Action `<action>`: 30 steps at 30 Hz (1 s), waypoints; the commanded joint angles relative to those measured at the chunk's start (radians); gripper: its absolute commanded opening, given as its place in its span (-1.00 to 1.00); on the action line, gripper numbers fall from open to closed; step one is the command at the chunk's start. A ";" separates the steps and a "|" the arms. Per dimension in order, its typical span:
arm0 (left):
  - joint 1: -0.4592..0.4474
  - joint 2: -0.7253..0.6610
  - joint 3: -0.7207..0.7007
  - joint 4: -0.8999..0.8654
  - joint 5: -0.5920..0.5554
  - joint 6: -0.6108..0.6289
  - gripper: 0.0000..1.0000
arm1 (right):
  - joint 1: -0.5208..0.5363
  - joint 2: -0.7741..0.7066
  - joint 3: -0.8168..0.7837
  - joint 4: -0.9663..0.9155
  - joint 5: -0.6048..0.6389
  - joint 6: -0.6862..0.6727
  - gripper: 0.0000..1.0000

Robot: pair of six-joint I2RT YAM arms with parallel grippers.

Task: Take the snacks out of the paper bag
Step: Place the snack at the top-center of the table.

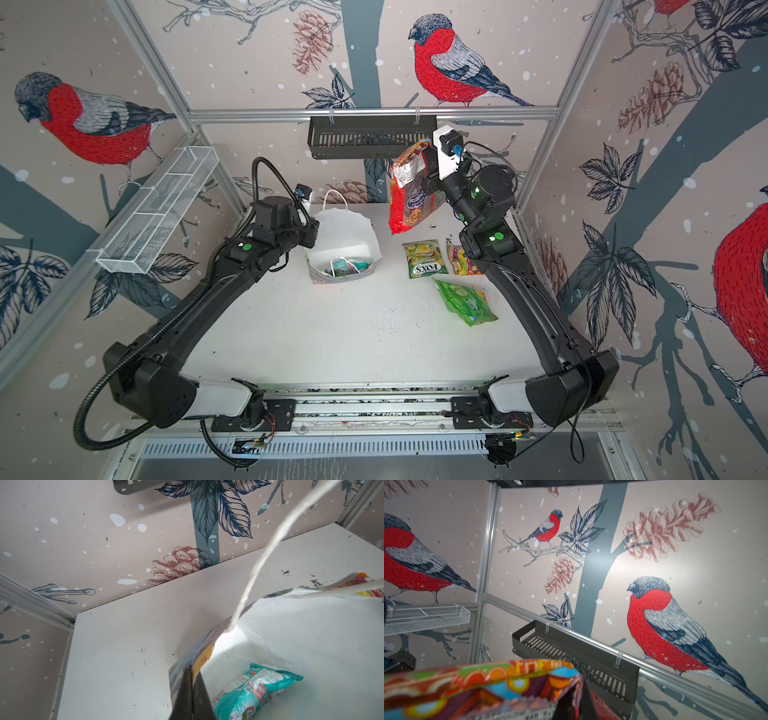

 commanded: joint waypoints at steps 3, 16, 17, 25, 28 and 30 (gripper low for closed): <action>0.006 0.003 0.010 -0.009 -0.014 0.013 -1.00 | 0.000 0.069 0.022 0.072 0.049 0.024 -1.00; 0.020 -0.006 -0.009 -0.016 -0.043 0.013 -1.00 | 0.012 0.356 0.089 -0.020 0.187 0.023 -1.00; 0.021 -0.008 -0.012 -0.017 -0.044 0.013 -1.00 | 0.018 0.378 0.094 -0.025 0.183 0.022 -1.00; 0.024 -0.002 -0.018 -0.014 -0.037 0.011 -1.00 | 0.062 0.544 0.175 -0.050 0.174 0.003 -1.00; 0.026 0.001 -0.019 -0.017 -0.039 0.013 -1.00 | 0.077 0.622 0.226 -0.081 0.200 -0.017 -1.00; 0.026 -0.001 -0.022 -0.014 -0.038 0.012 -1.00 | 0.087 0.659 0.238 -0.088 0.224 -0.029 -1.00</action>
